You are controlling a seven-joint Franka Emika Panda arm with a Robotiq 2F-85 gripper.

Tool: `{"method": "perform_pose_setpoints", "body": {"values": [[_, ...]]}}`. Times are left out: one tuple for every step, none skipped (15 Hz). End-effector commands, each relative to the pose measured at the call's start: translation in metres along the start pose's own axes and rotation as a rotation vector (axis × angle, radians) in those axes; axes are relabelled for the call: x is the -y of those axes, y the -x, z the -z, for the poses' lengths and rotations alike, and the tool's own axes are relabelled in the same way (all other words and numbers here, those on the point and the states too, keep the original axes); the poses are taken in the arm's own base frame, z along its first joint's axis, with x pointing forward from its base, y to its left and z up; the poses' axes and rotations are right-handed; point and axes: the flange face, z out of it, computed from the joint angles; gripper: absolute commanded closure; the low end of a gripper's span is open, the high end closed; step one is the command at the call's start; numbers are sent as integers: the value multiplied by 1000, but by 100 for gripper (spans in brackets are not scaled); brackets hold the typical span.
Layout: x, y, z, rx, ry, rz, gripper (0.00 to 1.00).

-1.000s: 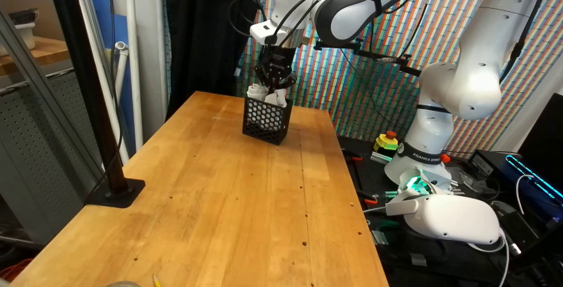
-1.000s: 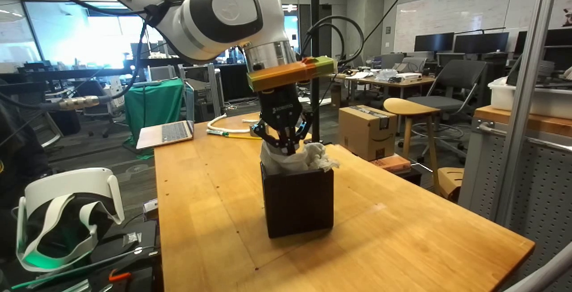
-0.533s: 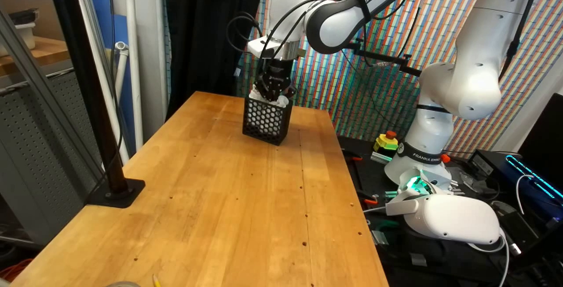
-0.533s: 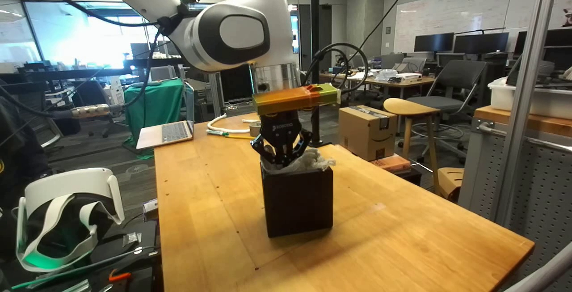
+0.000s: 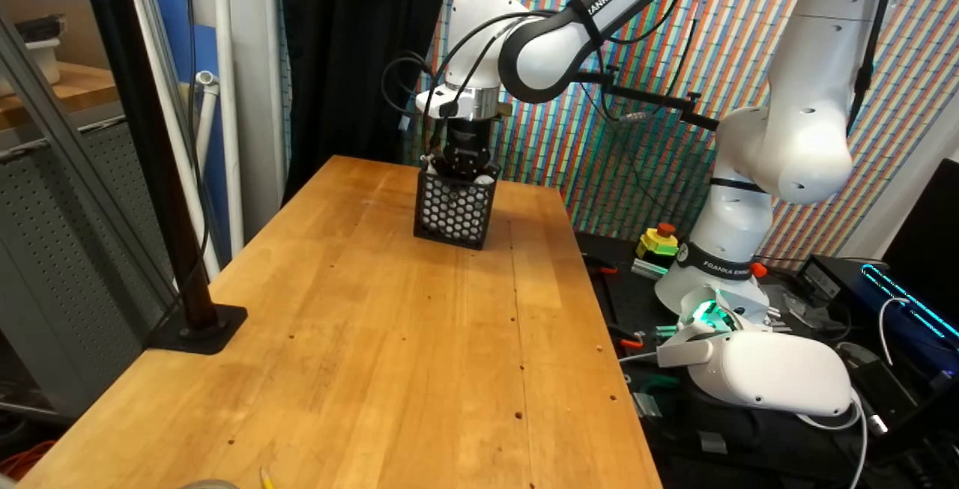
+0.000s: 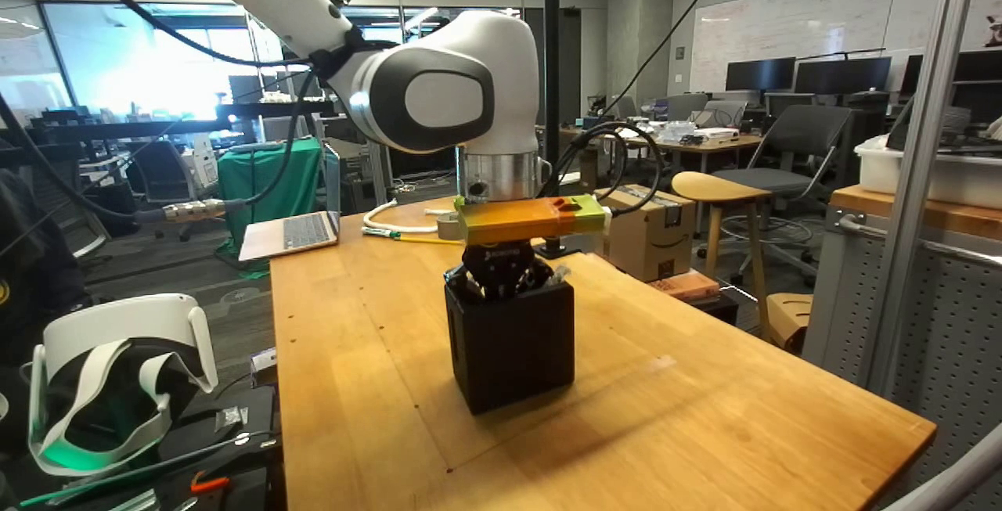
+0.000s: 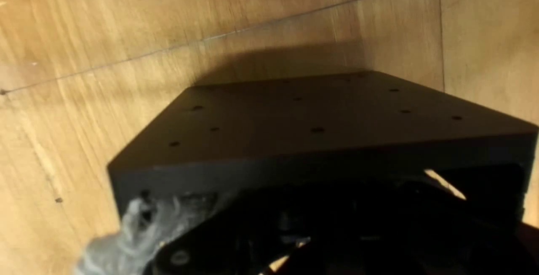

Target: Put the towel inside the black object

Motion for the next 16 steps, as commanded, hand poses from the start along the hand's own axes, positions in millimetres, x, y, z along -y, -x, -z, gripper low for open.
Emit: {"method": "perform_pose_setpoints", "body": {"values": [[-13, 9, -27, -51, -63, -5, 96], [-15, 12, -31, -60, -72, -11, 96], [-17, 13, -33, -69, -78, -15, 96], [-17, 13, -32, -70, -83, -18, 96], [-17, 14, -29, -67, -84, -21, 96], [-17, 13, -26, -63, -83, -22, 96], [-16, 12, -21, -53, -75, -21, 96], [-15, 10, -15, -42, -64, -20, 96], [-13, 9, -10, -31, -55, -19, 96], [-12, 7, -4, -17, -41, -17, 96], [-9, 4, 5, 3, -25, -14, 96], [-6, 2, 14, 27, -5, -8, 96], [-3, -1, 24, 55, 16, -4, 96], [-1, -5, 35, 84, 40, -1, 96], [2, -8, 46, 113, 62, -1, 96], [4, -11, 57, 139, 82, -1, 96]]}}
